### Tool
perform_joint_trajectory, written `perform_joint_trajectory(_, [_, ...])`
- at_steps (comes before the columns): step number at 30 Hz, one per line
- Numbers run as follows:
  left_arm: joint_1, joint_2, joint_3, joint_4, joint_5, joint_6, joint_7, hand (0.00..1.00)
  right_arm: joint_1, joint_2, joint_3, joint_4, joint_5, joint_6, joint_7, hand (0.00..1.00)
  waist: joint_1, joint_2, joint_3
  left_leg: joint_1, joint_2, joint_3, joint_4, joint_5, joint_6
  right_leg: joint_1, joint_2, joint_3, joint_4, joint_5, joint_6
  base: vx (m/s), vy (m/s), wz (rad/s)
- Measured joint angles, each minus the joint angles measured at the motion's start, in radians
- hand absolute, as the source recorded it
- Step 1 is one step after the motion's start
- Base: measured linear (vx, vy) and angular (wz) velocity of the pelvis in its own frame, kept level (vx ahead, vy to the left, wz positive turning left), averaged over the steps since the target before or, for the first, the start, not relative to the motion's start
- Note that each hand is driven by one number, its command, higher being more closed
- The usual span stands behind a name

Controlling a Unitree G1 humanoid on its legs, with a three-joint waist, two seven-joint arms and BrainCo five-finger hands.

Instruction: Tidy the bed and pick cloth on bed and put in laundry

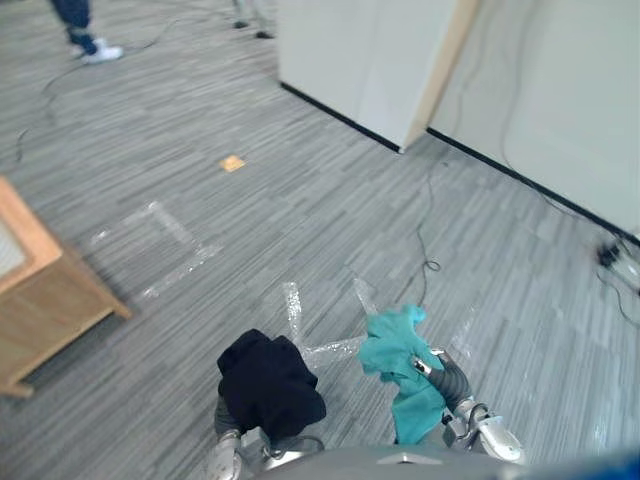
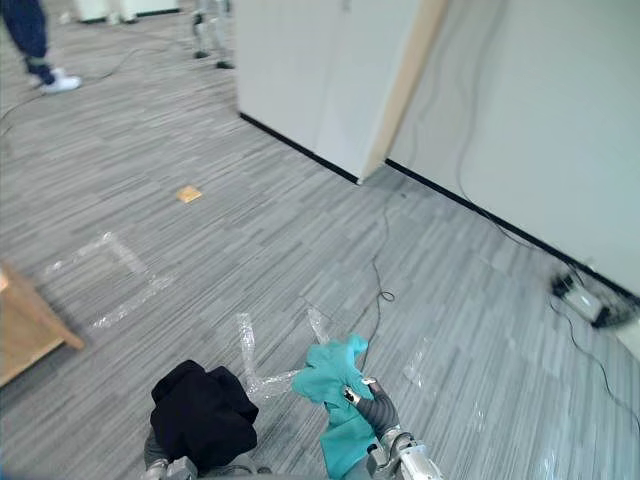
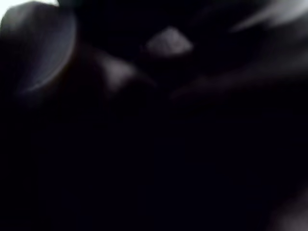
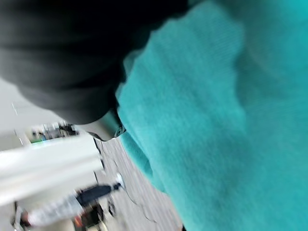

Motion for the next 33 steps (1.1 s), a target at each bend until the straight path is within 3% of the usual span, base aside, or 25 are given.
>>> perform_joint_trajectory(1, [-0.005, 0.0, 0.001, 0.002, 0.0, 0.004, -0.001, 1.0, -0.003, 0.0, 0.0, 0.013, 0.0, 0.0, -0.011, 1.0, -0.001, 0.004, 0.001, 0.015, 0.003, -0.04, -0.002, -0.008, -0.015, 0.0, 0.025, 0.02, -0.135, 0.019, 0.008, 0.36, -0.163, 1.32])
perform_joint_trajectory(2, [-0.021, 0.001, 0.022, 0.024, 0.001, 0.006, -0.006, 1.0, -0.007, -0.002, -0.001, 0.02, 0.0, 0.0, -0.027, 1.0, 0.001, 0.011, 0.004, 0.038, 0.006, -0.097, -0.006, -0.022, -0.04, -0.004, 0.058, 0.068, -0.342, 0.093, 0.008, 0.44, -0.231, 1.34])
perform_joint_trajectory(4, [-0.026, 0.001, 0.047, 0.049, 0.0, 0.005, -0.014, 1.0, -0.013, 0.0, -0.001, 0.015, 0.0, 0.0, -0.036, 1.0, 0.007, 0.011, 0.004, 0.051, 0.006, -0.128, -0.008, -0.038, -0.069, -0.02, 0.071, 0.116, -0.482, 0.163, 0.019, 0.38, -0.263, 1.05])
perform_joint_trajectory(5, [-0.012, -0.003, 0.071, 0.052, 0.0, 0.002, -0.029, 1.0, -0.012, 0.002, 0.001, -0.004, 0.0, 0.0, -0.044, 1.0, 0.011, 0.011, 0.005, 0.071, 0.011, -0.136, 0.003, -0.066, -0.117, -0.039, 0.067, 0.147, -0.521, 0.198, 0.004, 0.34, -0.312, 0.94])
perform_joint_trajectory(7, [0.017, -0.005, 0.089, 0.044, 0.0, -0.008, -0.047, 1.0, -0.005, 0.006, 0.007, -0.03, 0.0, 0.002, -0.047, 1.0, 0.011, 0.004, 0.002, 0.1, 0.022, -0.137, 0.025, -0.103, -0.17, -0.042, 0.068, 0.156, -0.486, 0.218, -0.028, 0.37, -0.347, 0.84])
perform_joint_trajectory(8, [0.041, -0.009, 0.106, 0.039, -0.002, -0.009, -0.067, 1.0, 0.002, 0.006, 0.016, -0.058, 0.0, 0.001, -0.049, 1.0, 0.01, -0.004, -0.005, 0.124, 0.038, -0.142, 0.042, -0.136, -0.191, -0.046, 0.066, 0.166, -0.42, 0.297, -0.057, 0.4, -0.386, 0.78])
perform_joint_trajectory(9, [0.054, -0.022, 0.106, 0.054, -0.004, -0.01, -0.076, 1.0, -0.003, -0.003, 0.015, -0.072, 0.0, 0.001, -0.05, 1.0, 0.013, 0.033, -0.017, 0.129, 0.086, -0.145, 0.05, -0.157, -0.197, -0.069, 0.088, 0.146, -0.314, 0.255, -0.073, 0.39, -0.39, 0.71])
perform_joint_trajectory(11, [0.06, -0.046, 0.109, 0.063, -0.016, -0.017, -0.109, 1.0, -0.031, -0.006, 0.015, -0.081, 0.001, -0.001, -0.048, 1.0, 0.015, 0.039, -0.031, 0.111, 0.122, -0.129, 0.084, -0.146, -0.182, -0.109, 0.09, 0.104, -0.196, 0.135, -0.088, 0.37, -0.388, 0.58])
perform_joint_trajectory(12, [0.061, -0.064, 0.101, 0.069, -0.021, -0.016, -0.126, 1.0, -0.056, -0.008, 0.01, -0.074, 0.002, 0.0, -0.049, 1.0, 0.009, 0.043, -0.028, 0.044, 0.14, -0.091, 0.215, -0.108, -0.172, -0.089, 0.086, 0.07, -0.186, 0.102, -0.096, 0.35, -0.402, 0.61])
perform_joint_trajectory(13, [0.063, -0.074, 0.097, 0.068, -0.02, -0.016, -0.138, 1.0, -0.058, -0.008, 0.004, -0.076, 0.002, 0.0, -0.047, 1.0, 0.004, 0.049, -0.025, 0.011, 0.155, -0.074, 0.292, -0.078, -0.171, -0.064, 0.088, 0.051, -0.2, 0.092, -0.098, 0.3, -0.404, 0.83])
perform_joint_trajectory(14, [0.064, -0.095, 0.09, 0.066, -0.019, -0.017, -0.156, 1.0, -0.054, -0.011, -0.024, -0.083, 0.002, 0.0, -0.038, 1.0, -0.004, 0.065, -0.01, -0.059, 0.201, -0.04, 0.474, 0.004, -0.171, 0.026, 0.114, 0.004, -0.265, 0.079, -0.099, 0.3, -0.401, 0.88])
perform_joint_trajectory(15, [0.066, -0.099, 0.066, 0.064, -0.016, -0.027, -0.162, 1.0, -0.035, -0.017, -0.049, -0.099, 0.003, 0.0, -0.027, 1.0, 0.001, 0.091, -0.009, -0.137, 0.214, -0.035, 0.658, 0.025, -0.185, 0.099, 0.14, -0.025, -0.325, 0.075, -0.105, 0.24, -0.313, 0.78])
perform_joint_trajectory(18, [0.076, -0.098, 0.059, 0.033, -0.012, -0.028, -0.168, 1.0, -0.026, -0.052, -0.079, -0.117, 0.003, -0.001, 0.002, 1.0, 0.006, 0.095, -0.007, -0.259, 0.183, 0.036, 0.831, 0.019, -0.183, 0.174, 0.148, -0.054, -0.385, 0.065, -0.12, 0.2, -0.2, 0.32])
perform_joint_trajectory(21, [0.082, -0.089, 0.059, -0.021, -0.012, -0.027, -0.168, 1.0, -0.017, -0.058, -0.122, -0.121, 0.003, -0.001, 0.011, 1.0, 0.004, 0.092, -0.006, -0.321, 0.176, 0.142, 0.685, -0.02, -0.18, 0.245, 0.154, -0.096, -0.468, 0.069, -0.117, 0.22, -0.136, 0.23])
perform_joint_trajectory(23, [0.081, -0.088, 0.058, -0.053, -0.012, -0.024, -0.164, 1.0, -0.001, -0.062, -0.14, -0.152, 0.004, 0.002, 0.006, 1.0, -0.01, 0.091, -0.007, -0.282, 0.151, 0.208, 0.362, -0.024, -0.19, 0.296, 0.147, -0.141, -0.503, 0.079, -0.112, 0.27, -0.022, 0.5])
perform_joint_trajectory(25, [0.073, -0.088, 0.052, -0.054, -0.012, -0.021, -0.155, 1.0, 0.003, -0.078, -0.14, -0.181, 0.005, 0.007, -0.01, 1.0, -0.019, 0.087, -0.009, -0.255, 0.135, 0.267, 0.164, 0.012, -0.183, 0.321, 0.13, -0.164, -0.507, 0.078, -0.105, 0.26, 0.046, 0.48])
perform_joint_trajectory(26, [0.069, -0.088, 0.044, -0.054, -0.012, -0.013, -0.152, 1.0, 0.009, -0.082, -0.141, -0.202, 0.018, 0.011, -0.025, 1.0, -0.018, 0.086, -0.009, -0.231, 0.129, 0.315, 0.044, 0.091, -0.162, 0.342, 0.117, -0.175, -0.513, 0.073, -0.086, 0.29, 0.095, 0.34])
perform_joint_trajectory(27, [0.071, -0.087, 0.037, -0.054, -0.012, -0.006, -0.15, 1.0, 0.015, -0.092, -0.143, -0.207, 0.035, 0.014, -0.036, 1.0, -0.016, 0.083, -0.013, -0.205, 0.126, 0.352, 0.007, 0.148, -0.159, 0.361, 0.105, -0.175, -0.52, 0.069, -0.065, 0.29, 0.11, 0.39])
perform_joint_trajectory(28, [0.072, -0.086, 0.028, -0.052, -0.012, -0.003, -0.149, 1.0, 0.018, -0.094, -0.143, -0.213, 0.043, 0.018, -0.049, 1.0, -0.017, 0.081, -0.015, -0.192, 0.115, 0.374, 0.002, 0.166, -0.127, 0.378, 0.094, -0.175, -0.522, 0.061, -0.044, 0.35, 0.169, 0.2])
perform_joint_trajectory(31, [0.068, -0.079, 0.022, -0.052, -0.02, -0.003, -0.147, 1.0, 0.012, -0.085, -0.14, -0.22, 0.069, 0.025, -0.076, 1.0, -0.016, 0.057, -0.033, -0.213, 0.087, 0.421, 0.083, 0.134, -0.092, 0.394, 0.045, -0.158, -0.528, 0.067, -0.011, 0.31, 0.18, 0.08])
perform_joint_trajectory(33, [0.052, -0.073, 0.022, -0.053, -0.021, -0.001, -0.147, 1.0, 0.01, -0.072, -0.16, -0.232, 0.104, 0.034, -0.104, 1.0, -0.015, 0.047, -0.045, -0.18, 0.061, 0.422, 0.065, 0.07, -0.039, 0.389, 0.017, -0.123, -0.471, 0.048, 0.039, 0.29, 0.177, 0.04])
